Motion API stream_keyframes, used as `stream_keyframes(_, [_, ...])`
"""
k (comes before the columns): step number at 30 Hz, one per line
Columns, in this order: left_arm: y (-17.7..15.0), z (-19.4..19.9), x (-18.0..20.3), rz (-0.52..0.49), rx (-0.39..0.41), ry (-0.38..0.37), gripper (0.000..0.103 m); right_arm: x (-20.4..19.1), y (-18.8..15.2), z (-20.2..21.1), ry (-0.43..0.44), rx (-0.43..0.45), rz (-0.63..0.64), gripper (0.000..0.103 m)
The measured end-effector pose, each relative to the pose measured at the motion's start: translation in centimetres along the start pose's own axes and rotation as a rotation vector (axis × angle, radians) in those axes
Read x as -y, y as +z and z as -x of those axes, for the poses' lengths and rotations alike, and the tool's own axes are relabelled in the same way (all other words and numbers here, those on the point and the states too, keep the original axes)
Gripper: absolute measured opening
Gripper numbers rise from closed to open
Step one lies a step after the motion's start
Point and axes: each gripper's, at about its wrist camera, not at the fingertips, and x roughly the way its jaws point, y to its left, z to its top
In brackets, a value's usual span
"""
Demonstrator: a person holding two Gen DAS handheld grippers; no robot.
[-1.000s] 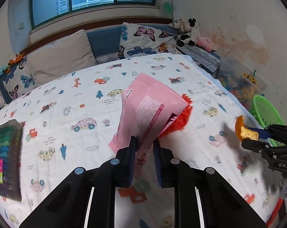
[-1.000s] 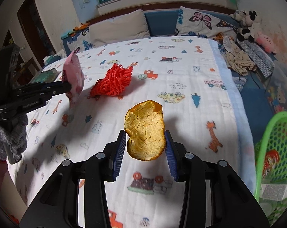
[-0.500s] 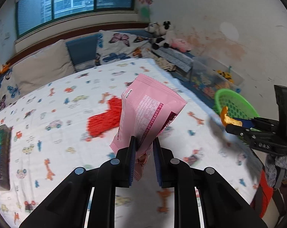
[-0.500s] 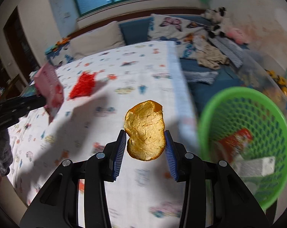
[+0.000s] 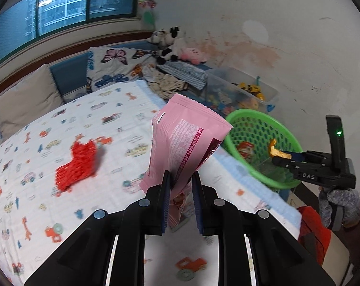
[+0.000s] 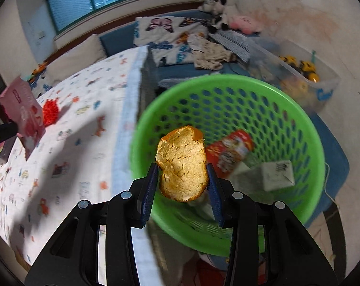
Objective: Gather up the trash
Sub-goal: 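Drop the bread into the green basket with the right tool while the left drops the bag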
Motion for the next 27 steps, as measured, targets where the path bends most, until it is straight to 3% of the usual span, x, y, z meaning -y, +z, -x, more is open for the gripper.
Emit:
stream_keyframes(8, [1.7, -1.2, 3.6, -0.044, 0.004, -0.045, 0.015, 3.1, -0.8, 0.5, -0.023, 0.0, -0.06, 0.045])
stream_keyframes(27, [4.7, -6.4, 11.9, -0.109, -0.04, -0.168, 0.014, 7.5, -2.4, 4.8, -0.049, 0.071, -0.138, 0.062])
